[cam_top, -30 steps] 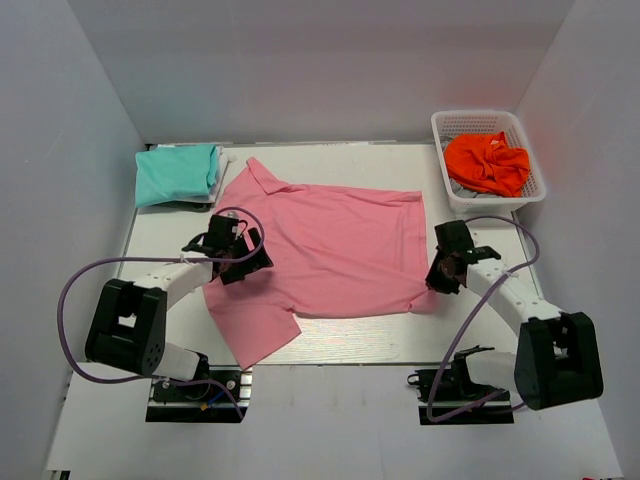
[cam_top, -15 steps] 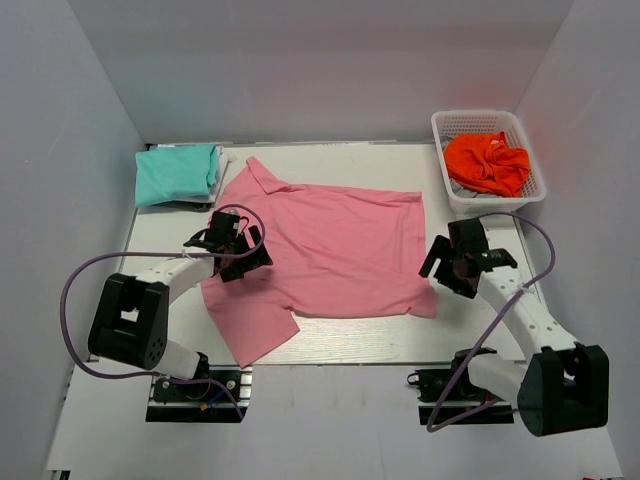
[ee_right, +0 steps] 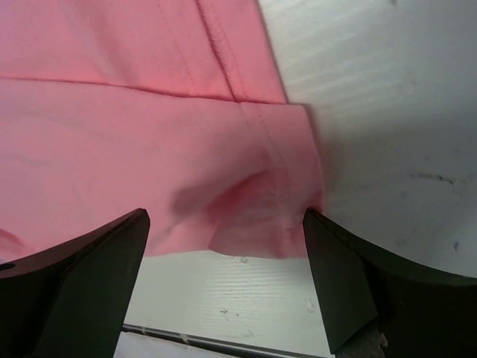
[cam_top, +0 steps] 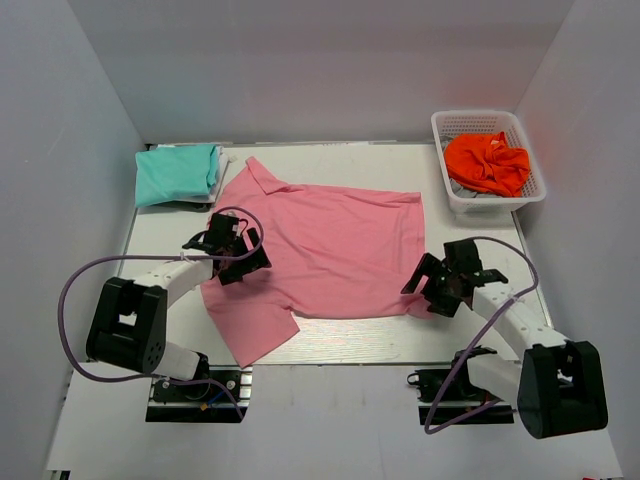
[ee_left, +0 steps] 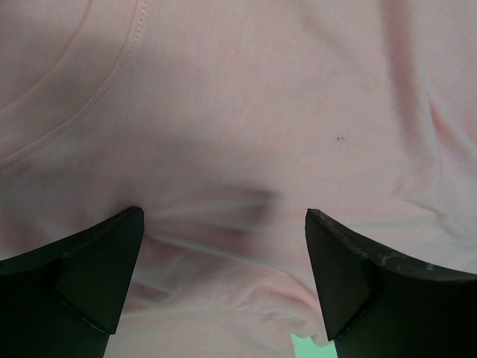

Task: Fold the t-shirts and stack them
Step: Flatten out the tshirt

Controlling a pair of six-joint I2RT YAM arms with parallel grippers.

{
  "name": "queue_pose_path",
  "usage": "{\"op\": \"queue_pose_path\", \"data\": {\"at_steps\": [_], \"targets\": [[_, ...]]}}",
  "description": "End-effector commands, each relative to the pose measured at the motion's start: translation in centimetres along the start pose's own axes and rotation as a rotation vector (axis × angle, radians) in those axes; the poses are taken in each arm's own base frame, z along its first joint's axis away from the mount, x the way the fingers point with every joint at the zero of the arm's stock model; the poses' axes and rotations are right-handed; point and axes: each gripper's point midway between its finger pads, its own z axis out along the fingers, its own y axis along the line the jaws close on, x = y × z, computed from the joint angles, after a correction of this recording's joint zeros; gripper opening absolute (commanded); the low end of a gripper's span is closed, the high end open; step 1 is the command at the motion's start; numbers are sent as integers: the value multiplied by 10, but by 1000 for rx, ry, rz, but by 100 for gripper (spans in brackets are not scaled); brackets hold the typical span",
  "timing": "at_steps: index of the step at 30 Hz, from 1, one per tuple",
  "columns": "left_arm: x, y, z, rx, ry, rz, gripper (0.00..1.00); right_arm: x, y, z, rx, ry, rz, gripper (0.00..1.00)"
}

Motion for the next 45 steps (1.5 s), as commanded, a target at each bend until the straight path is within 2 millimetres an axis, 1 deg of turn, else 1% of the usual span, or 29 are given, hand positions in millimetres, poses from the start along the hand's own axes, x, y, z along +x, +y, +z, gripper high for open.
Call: {"op": "queue_pose_path", "data": {"at_steps": [1, 3, 4, 5, 8, 11, 13, 15, 16, 19, 20, 21, 23, 25, 26, 27, 28, 29, 30, 31, 32, 33, 34, 35, 37, 38, 40, 44, 45], "targets": [[9, 17, -4, -70, 8, -30, 100, 25, -39, -1, 170, 44, 113, 90], [15, 27, -1, -112, 35, -53, 100, 36, -56, -10, 267, 71, 160, 90], [11, 32, -1, -135, 18, -69, 100, 32, -53, -15, 247, 53, 172, 90], [18, 40, 0, -174, 44, -69, 100, 33, -49, -17, 244, 52, 234, 90], [19, 49, 1, -235, 51, -94, 100, 24, -48, -28, 242, 2, 263, 90], [15, 48, 0, -245, 48, -102, 100, 28, -44, -46, 258, 35, 304, 90], [15, 44, -1, -225, 52, -104, 100, 22, -40, -56, 258, 18, 320, 90], [8, 31, -4, -159, 32, -83, 100, 11, -40, -60, 255, -21, 236, 90], [7, 24, -6, -131, 25, -73, 100, -3, -28, -58, 206, -55, 204, 90], [-11, -6, -20, 0, -33, -25, 100, -12, 5, -60, 55, -41, 79, 90], [-17, -14, -25, 28, -49, -14, 100, -32, 25, -61, -24, -101, 45, 90], [-26, -21, -30, 50, -78, -11, 100, -37, 29, -58, -31, -100, -9, 90], [-46, -33, -41, 72, -129, 0, 100, -55, 49, -55, -49, -124, -73, 90], [-64, -39, -44, 65, -171, 18, 100, -59, 60, -37, -32, -86, -124, 90], [-65, -39, -38, 56, -159, 17, 100, -70, 71, -34, -55, -114, -148, 90], [-70, -38, -36, 48, -159, 19, 100, -75, 77, -22, -60, -111, -158, 90], [-79, -47, -35, 71, -173, 21, 100, -78, 82, -12, -51, -99, -179, 90], [-83, -49, -30, 85, -163, 16, 100, -88, 89, -10, -54, -117, -182, 90], [-79, -46, -16, 61, -128, 13, 100, -91, 90, 3, -33, -100, -183, 90], [-92, -53, -13, 72, -146, 26, 100, -105, 98, 11, -15, -109, -187, 90], [-95, -53, -6, 53, -137, 25, 100, -105, 90, 24, 40, -87, -176, 90], [-96, -53, 0, 42, -121, 34, 100, -109, 92, 28, 47, -84, -174, 90], [-105, -58, 3, 42, -123, 45, 100, -118, 92, 35, 78, -91, -167, 90], [-99, -50, 20, 2, -81, 41, 100, -122, 91, 42, 104, -93, -152, 90], [-108, -55, 30, 1, -80, 51, 100, -132, 92, 52, 111, -105, -130, 90], [-102, -50, 43, -23, -44, 48, 100, -133, 88, 60, 127, -93, -122, 90], [-112, -54, 52, -28, -53, 58, 100, -142, 91, 71, 133, -92, -128, 90], [-113, -47, 73, -82, -17, 55, 100, -147, 74, 109, 211, -14, -94, 90], [-119, -49, 75, -89, -27, 56, 100, -151, 68, 112, 218, 2, -66, 90]]}}
